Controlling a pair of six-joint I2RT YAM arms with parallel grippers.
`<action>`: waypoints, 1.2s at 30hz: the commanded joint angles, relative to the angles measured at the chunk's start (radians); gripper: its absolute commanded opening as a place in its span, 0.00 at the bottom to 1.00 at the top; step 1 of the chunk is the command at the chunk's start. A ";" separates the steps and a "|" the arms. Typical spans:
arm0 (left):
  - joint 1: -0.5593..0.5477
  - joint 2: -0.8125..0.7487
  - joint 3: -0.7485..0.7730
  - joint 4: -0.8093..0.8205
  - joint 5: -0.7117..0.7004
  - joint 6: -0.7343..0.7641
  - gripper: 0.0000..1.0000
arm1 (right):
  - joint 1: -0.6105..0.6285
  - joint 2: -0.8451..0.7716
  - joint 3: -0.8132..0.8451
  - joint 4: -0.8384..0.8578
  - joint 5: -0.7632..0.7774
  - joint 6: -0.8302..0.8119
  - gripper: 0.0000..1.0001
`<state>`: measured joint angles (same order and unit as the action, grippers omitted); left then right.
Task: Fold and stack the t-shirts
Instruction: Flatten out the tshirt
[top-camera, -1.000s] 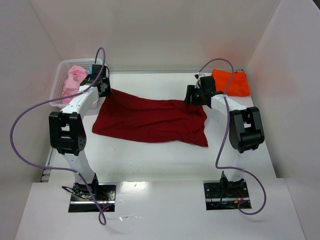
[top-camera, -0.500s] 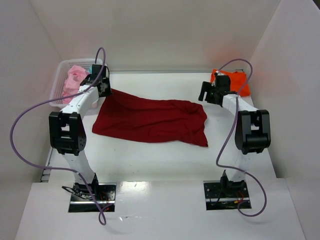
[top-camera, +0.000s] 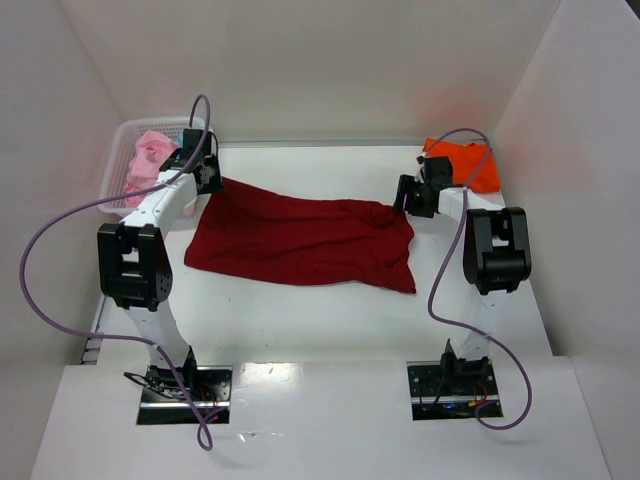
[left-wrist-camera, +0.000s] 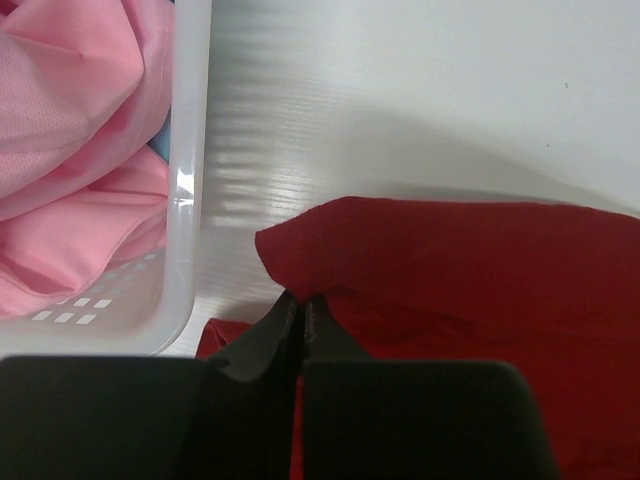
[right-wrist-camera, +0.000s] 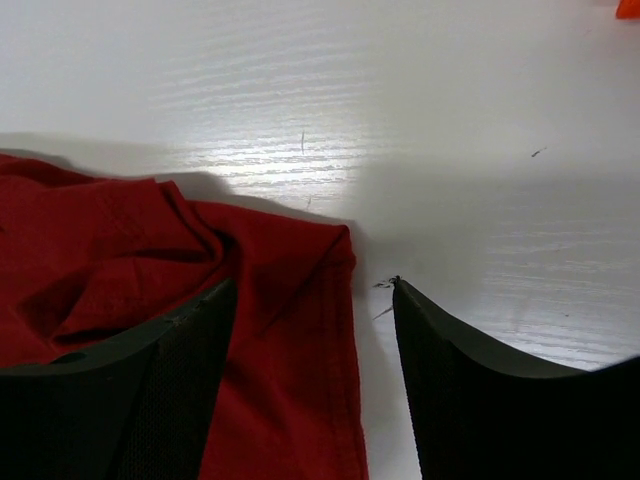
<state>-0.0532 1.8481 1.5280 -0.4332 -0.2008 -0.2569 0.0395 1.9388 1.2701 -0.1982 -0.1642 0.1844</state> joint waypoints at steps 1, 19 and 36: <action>0.009 -0.013 0.031 0.024 0.012 0.022 0.00 | 0.005 0.022 0.048 -0.012 -0.015 -0.010 0.69; 0.009 -0.013 0.031 0.014 0.012 0.022 0.00 | 0.005 0.129 0.150 -0.044 -0.028 0.000 0.49; 0.009 -0.013 0.052 0.014 0.002 0.022 0.00 | 0.023 0.062 0.228 -0.096 -0.018 -0.019 0.01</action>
<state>-0.0505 1.8481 1.5284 -0.4339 -0.1917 -0.2569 0.0544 2.0834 1.4281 -0.2752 -0.1997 0.1669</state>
